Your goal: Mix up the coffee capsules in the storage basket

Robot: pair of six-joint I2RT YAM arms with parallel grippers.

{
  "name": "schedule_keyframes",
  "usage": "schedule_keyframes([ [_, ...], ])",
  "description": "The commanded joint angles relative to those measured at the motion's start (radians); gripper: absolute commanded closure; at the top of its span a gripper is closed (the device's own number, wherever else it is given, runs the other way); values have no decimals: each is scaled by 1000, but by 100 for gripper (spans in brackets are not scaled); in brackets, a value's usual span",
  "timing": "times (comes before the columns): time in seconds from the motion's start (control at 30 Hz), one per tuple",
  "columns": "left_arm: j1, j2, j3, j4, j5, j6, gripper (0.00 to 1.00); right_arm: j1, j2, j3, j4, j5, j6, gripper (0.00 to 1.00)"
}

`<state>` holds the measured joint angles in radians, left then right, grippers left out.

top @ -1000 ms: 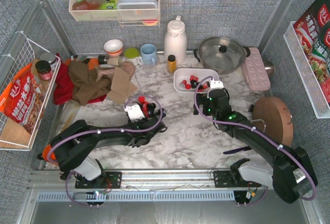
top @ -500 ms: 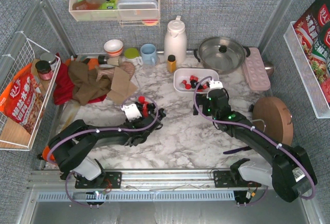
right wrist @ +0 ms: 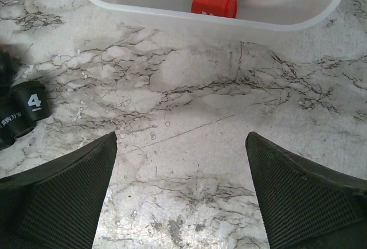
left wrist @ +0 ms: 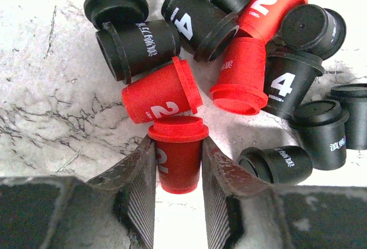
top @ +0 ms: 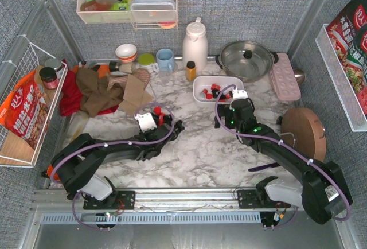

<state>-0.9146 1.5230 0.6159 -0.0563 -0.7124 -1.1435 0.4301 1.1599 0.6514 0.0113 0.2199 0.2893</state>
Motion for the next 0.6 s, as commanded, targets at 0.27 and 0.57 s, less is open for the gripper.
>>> schedule_keyframes([
  [0.27, -2, -115, 50, -86, 94, 148, 64, -2, 0, 10, 27, -5, 4, 1],
  [0.57, -1, -340, -29, 96, 227, 373, 63, -1, 0, 14, 22, -13, 5, 1],
])
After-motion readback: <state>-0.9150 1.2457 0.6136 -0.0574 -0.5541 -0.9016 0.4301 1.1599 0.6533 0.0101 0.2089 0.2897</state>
